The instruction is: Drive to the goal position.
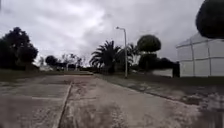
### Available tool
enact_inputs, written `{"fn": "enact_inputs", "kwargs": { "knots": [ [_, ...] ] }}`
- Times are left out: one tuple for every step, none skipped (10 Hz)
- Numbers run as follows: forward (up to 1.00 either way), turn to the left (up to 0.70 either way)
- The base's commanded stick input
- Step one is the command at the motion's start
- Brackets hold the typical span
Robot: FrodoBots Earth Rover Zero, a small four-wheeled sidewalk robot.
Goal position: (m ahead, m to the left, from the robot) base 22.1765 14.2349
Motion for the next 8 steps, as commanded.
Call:
{"fn": "enact_inputs", "kwargs": {
  "knots": [
    [0.7, 0.0],
    [0.7, 0.0],
    [0.7, 0.0],
    [0.7, 0.0],
    [0.7, 0.0],
    [0.7, 0.0],
    [0.7, 0.0],
    [0.7, 0.0]
  ]
}}
